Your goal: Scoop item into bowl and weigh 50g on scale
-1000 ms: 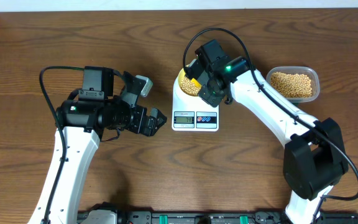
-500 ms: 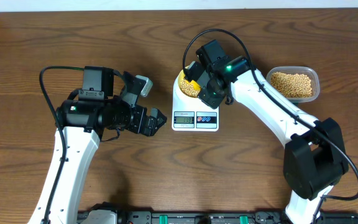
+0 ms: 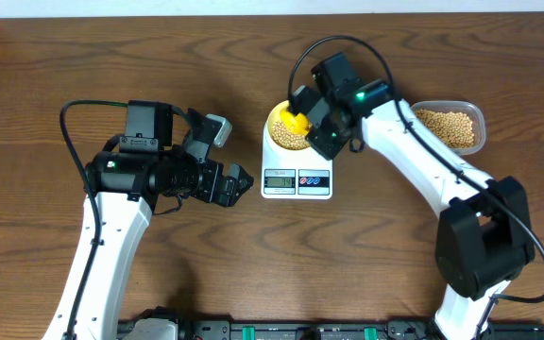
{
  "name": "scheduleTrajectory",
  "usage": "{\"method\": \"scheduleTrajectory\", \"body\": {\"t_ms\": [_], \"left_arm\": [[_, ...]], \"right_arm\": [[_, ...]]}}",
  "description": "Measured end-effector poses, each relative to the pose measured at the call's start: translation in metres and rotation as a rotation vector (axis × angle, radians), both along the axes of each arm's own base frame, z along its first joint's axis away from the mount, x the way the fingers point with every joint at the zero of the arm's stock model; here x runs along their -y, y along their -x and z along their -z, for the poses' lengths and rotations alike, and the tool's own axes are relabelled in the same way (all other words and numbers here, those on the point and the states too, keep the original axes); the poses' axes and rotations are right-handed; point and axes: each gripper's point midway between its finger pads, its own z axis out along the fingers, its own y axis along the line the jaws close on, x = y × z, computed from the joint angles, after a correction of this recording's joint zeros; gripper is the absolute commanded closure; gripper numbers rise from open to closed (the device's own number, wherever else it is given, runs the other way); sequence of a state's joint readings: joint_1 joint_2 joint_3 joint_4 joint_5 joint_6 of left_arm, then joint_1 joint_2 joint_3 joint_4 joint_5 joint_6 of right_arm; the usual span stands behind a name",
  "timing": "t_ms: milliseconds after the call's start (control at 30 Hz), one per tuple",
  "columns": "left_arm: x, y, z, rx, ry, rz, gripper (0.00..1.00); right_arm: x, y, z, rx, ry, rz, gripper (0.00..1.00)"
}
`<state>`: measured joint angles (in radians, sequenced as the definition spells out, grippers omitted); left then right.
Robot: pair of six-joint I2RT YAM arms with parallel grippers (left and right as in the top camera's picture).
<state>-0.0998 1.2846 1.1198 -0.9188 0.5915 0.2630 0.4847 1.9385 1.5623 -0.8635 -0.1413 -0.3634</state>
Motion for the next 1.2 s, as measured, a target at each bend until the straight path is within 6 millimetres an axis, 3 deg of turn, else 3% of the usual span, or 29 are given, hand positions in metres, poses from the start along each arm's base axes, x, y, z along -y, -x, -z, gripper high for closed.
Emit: {"method": "scheduleTrajectory", "body": {"t_ms": [200,667,800,1100,1200], "left_arm": [[0.0,0.0,0.0,0.0,0.0,0.0,0.02],[0.0,0.0,0.0,0.0,0.0,0.0,0.02],[0.0,0.0,0.0,0.0,0.0,0.0,0.02],[0.0,0.0,0.0,0.0,0.0,0.0,0.02],[0.0,0.0,0.0,0.0,0.0,0.0,0.02]], "right_arm": [[0.006,-0.011,-0.009,-0.027,-0.099,0.055,0.99],[-0.006,-0.005,-0.03,-0.146,-0.369,0.037,0.99],[0.001,-0.009,-0.036,-0.155,-0.415,0.052,0.99],[0.04,-0.026,-0.074,-0.068,-0.478,0.124,0.99],[0.047,-0.029,-0.078,-0.055,-0.482,0.138,0.99]]}}
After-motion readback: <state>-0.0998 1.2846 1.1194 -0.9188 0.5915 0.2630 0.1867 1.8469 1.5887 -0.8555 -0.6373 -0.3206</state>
